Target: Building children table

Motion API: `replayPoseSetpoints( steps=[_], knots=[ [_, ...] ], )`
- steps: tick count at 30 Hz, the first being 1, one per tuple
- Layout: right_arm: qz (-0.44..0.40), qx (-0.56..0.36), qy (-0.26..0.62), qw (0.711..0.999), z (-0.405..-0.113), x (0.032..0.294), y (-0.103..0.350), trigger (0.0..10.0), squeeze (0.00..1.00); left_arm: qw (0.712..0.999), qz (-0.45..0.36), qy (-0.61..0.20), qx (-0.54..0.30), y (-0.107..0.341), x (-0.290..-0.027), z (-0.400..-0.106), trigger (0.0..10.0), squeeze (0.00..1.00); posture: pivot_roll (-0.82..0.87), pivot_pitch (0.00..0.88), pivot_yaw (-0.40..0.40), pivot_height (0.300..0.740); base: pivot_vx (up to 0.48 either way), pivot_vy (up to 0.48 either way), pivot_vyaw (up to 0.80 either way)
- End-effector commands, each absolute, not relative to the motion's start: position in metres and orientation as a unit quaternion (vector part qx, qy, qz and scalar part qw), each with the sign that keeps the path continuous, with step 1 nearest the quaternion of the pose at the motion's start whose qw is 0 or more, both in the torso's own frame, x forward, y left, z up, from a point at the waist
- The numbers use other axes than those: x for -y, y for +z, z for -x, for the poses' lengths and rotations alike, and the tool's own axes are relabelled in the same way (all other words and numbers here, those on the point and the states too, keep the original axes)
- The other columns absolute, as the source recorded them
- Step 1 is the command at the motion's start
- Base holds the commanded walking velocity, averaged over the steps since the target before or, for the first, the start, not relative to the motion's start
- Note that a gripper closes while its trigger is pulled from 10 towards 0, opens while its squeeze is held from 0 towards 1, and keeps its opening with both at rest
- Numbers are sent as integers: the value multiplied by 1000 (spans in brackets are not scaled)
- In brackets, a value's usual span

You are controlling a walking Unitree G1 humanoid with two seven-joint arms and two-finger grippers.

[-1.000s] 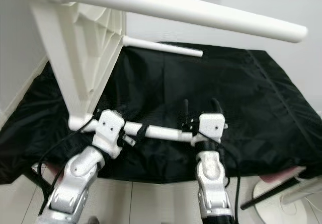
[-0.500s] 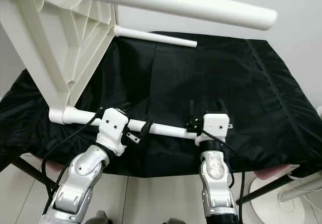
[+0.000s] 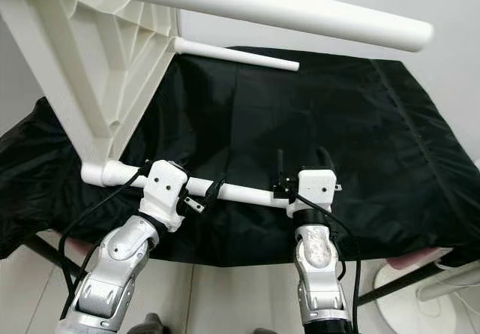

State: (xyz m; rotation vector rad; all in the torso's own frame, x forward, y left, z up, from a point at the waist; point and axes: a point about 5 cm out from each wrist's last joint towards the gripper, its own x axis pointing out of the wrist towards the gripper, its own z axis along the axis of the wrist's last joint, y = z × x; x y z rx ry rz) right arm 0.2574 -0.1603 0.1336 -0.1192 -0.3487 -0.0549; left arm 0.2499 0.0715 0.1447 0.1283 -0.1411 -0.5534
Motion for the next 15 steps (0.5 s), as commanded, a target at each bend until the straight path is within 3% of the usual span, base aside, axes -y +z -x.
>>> replayPoseSetpoints(
  steps=[1,15],
  knots=[
    [60,170,-25,983,-257,158,133,10000,0,964,-65,-251,63,143,-75,-252,10000,0,37,30,-9,740,0,0,0],
    [64,172,-24,983,-260,160,133,10000,0,960,-83,-257,73,145,-71,-251,10000,0,38,24,-13,740,0,0,0]
  ],
)
